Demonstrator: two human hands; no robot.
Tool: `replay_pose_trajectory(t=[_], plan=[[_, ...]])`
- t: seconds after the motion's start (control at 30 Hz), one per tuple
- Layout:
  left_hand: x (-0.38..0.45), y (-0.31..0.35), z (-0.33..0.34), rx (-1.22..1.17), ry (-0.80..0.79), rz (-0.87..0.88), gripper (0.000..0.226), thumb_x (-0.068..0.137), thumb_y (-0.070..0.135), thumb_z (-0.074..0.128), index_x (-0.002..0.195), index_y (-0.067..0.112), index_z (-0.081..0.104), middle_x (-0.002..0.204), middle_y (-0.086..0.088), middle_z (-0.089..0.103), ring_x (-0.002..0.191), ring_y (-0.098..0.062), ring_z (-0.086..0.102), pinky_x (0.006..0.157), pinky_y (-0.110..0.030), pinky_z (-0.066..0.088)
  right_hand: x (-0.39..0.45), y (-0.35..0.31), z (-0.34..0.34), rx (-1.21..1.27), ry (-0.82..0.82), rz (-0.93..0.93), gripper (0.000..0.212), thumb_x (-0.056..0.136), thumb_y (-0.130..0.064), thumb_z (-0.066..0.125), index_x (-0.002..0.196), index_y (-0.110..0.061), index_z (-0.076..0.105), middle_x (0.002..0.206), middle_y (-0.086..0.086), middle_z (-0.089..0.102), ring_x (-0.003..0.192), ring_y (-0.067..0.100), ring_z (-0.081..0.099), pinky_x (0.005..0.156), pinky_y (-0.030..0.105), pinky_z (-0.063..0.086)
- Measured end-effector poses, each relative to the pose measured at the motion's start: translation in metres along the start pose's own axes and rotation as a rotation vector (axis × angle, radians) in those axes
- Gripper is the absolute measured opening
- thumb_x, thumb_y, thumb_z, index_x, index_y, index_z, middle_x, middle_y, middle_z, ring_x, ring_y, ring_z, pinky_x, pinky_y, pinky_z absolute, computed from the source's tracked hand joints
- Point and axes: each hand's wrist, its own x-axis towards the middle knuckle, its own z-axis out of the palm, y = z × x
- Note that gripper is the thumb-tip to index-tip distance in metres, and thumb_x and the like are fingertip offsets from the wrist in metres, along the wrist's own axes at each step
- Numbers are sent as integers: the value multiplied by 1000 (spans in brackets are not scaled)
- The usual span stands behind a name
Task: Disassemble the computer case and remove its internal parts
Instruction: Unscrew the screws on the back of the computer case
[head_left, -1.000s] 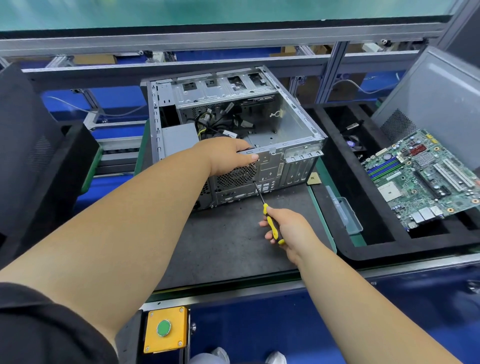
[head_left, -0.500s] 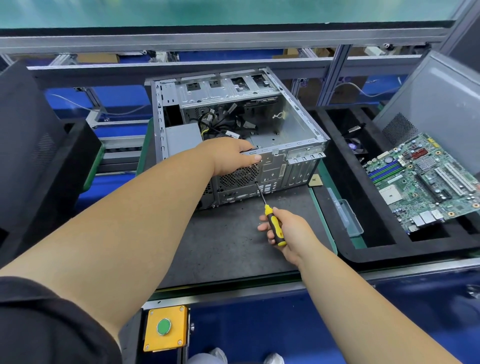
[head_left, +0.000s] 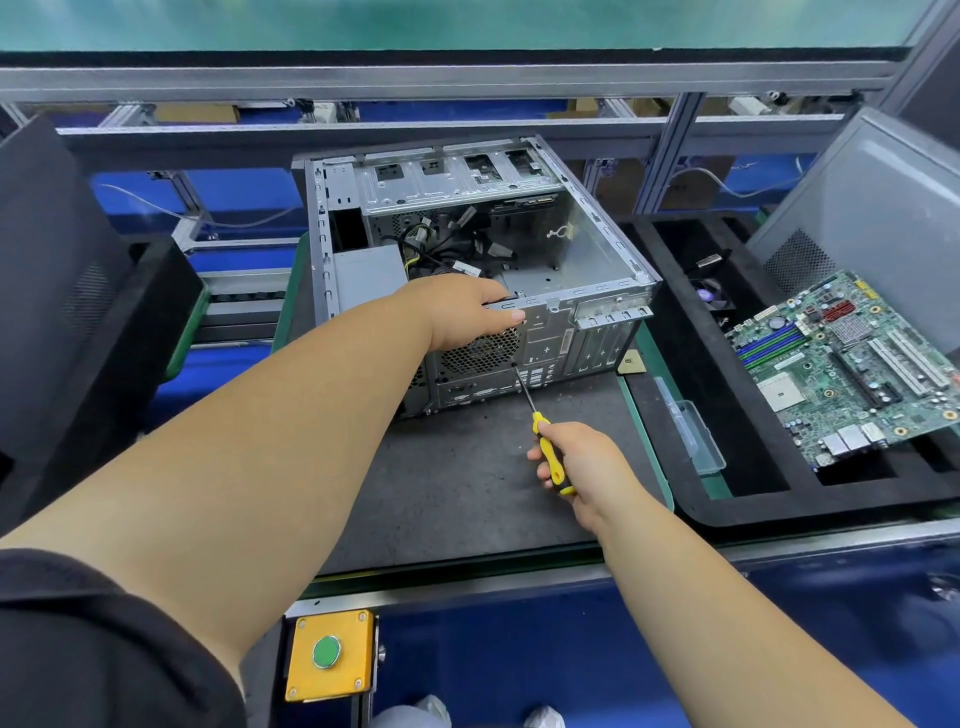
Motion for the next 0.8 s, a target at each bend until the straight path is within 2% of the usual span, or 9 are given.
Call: replay_pose_trajectory(t=[0.17, 0.33, 0.53, 0.67, 0.8], plan=[[0, 1, 0, 9, 9, 4, 49, 95, 64, 38, 135, 38, 50, 135, 3, 56, 120, -22, 51, 88, -31, 38, 0, 3, -1, -11, 3, -59, 19, 99, -24, 53, 88, -11, 62, 70, 2, 65, 50, 11, 51, 49, 24, 42], [-1, 0, 0, 8, 12, 6, 50, 94, 64, 37, 134, 38, 51, 133, 4, 57, 119, -21, 52, 92, -33, 41, 0, 7, -4, -5, 11, -125, 18, 96, -24, 60, 98, -6, 61, 75, 5, 63, 50, 10, 52, 49, 23, 43], [-1, 1, 1, 10, 10, 6, 49, 94, 65, 37, 133, 38, 51, 133, 4, 57, 118, -20, 52, 95, -35, 42, 2, 9, -5, 7, 4, -154, 15, 93, -23, 64, 94, -9, 59, 76, 6, 61, 49, 10, 53, 47, 22, 43], [0, 0, 0, 12, 14, 4, 50, 94, 65, 37, 135, 38, 50, 134, 4, 56, 118, -20, 52, 89, -33, 40, 3, 11, -7, -12, 11, -167, 15, 92, -22, 66, 92, -9, 59, 77, 6, 62, 51, 11, 53, 49, 24, 44], [0, 0, 0, 12, 13, 5, 52, 94, 65, 36, 136, 38, 49, 136, 5, 55, 121, -20, 51, 91, -33, 39, 6, 15, -10, 15, 27, -183, 13, 94, -23, 64, 94, -11, 58, 77, 5, 65, 54, 11, 59, 54, 26, 49]])
